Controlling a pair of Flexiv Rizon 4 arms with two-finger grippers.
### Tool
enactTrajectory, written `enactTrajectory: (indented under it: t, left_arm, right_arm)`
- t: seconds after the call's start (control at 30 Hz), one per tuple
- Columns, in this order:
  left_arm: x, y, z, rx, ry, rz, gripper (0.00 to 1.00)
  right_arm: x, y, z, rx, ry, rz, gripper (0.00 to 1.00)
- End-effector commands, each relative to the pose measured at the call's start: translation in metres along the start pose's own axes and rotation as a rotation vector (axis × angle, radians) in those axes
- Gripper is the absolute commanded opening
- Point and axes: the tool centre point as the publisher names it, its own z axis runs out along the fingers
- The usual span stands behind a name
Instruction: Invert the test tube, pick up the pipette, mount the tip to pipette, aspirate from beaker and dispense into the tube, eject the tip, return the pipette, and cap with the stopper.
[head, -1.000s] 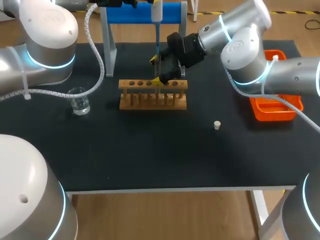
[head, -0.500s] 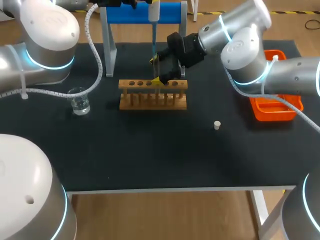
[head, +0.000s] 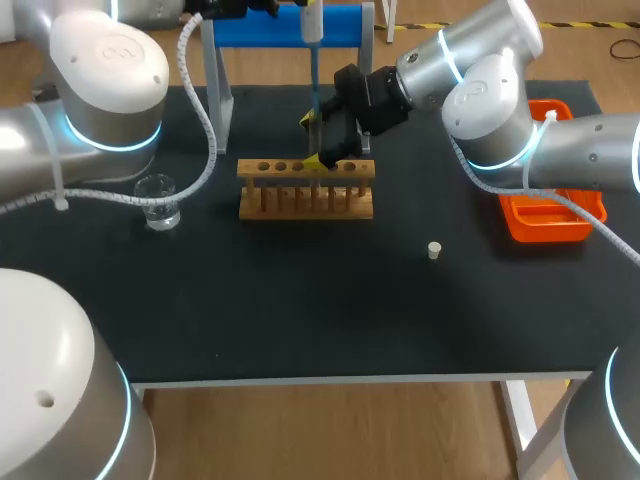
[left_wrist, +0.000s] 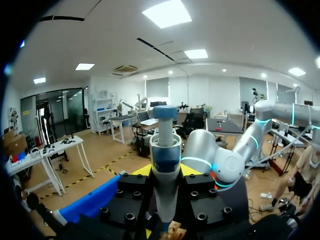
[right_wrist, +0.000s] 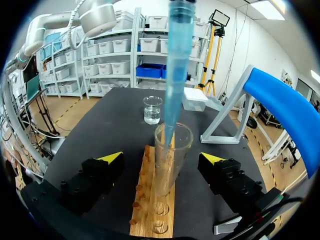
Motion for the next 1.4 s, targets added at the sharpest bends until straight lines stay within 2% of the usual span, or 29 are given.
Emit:
enactTrajectory:
  t: [0.03, 0.37, 0.7, 1.4]
  left_arm:
    - [-0.003, 0.002, 0.001, 0.023, 0.019, -0.004, 0.00]
    - [-0.002, 0.005, 0.001, 0.004, 0.059, -0.013, 0.00]
    - [-0.003, 0.009, -0.001, -0.016, 0.016, 0.030, 0.00]
    - [0.002, 0.018, 0.004, 0.004, 0.012, 0.042, 0.00]
  right_arm:
    - [-0.001, 0.000, -0.001, 0.004, 0.004, 0.000, 1.00]
    - [-0.001, 0.000, -0.001, 0.004, 0.004, 0.000, 1.00]
    - [-0.001, 0.000, -0.001, 0.004, 0.004, 0.000, 1.00]
    - [-0.001, 0.000, -0.001, 0.004, 0.004, 0.000, 1.00]
